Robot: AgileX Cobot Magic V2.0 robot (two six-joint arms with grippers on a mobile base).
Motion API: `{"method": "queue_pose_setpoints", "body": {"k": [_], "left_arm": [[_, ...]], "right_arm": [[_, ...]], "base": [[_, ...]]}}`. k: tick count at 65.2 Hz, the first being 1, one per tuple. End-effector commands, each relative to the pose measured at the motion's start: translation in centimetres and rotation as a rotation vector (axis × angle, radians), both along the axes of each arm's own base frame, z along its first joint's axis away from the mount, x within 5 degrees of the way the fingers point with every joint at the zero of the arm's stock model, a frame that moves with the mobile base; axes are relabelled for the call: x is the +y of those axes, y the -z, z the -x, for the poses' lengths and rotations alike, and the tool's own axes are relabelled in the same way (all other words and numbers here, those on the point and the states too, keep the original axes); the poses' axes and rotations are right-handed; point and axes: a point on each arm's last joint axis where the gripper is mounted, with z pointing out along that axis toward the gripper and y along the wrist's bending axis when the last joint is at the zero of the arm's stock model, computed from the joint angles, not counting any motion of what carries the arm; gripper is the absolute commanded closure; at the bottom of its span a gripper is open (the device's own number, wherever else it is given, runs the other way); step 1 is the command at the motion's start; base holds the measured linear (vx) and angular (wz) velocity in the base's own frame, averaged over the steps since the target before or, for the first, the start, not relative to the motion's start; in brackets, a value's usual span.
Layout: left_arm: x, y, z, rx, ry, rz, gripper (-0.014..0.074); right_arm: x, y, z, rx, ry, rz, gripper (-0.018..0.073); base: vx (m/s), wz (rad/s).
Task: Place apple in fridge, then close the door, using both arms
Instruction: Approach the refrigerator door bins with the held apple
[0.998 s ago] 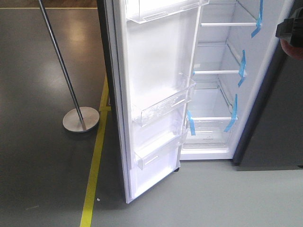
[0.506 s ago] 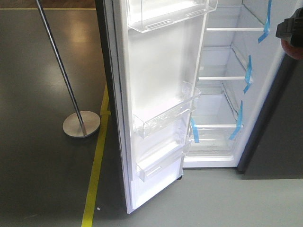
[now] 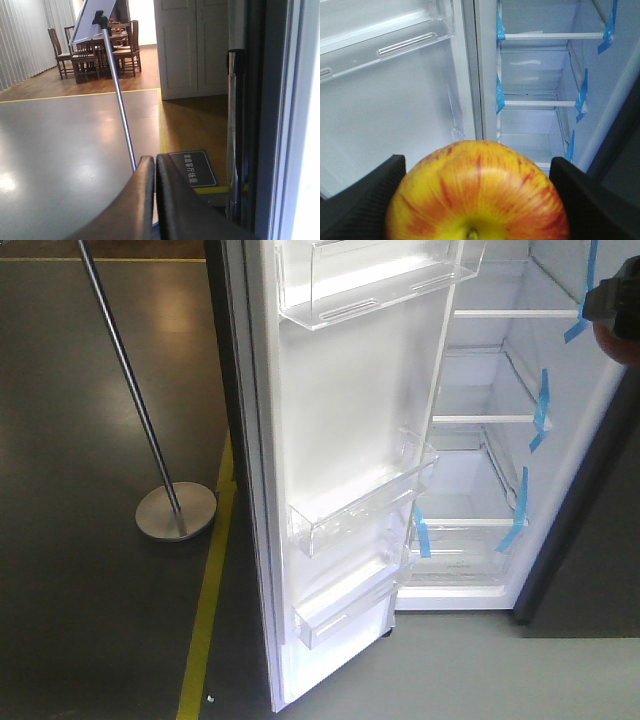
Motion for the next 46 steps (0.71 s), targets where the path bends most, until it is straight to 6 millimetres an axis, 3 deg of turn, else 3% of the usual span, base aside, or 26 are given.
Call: {"method": "queue_pose_setpoints", "body": {"k": [1, 46], "left_arm": [[0.01, -0.26, 0.06, -0.077, 0.001, 0.004, 0.0603], [0.01, -0.26, 0.06, -0.077, 0.001, 0.004, 0.0603]], "right_arm": [[-0.12, -2.59, 0.73, -0.147, 0.011, 0.003, 0.0331], [-0.11, -2.57, 0.74, -0.144, 0.011, 0.003, 0.0331]], "base": [[0.08, 0.00], [0.07, 0.01]]}}
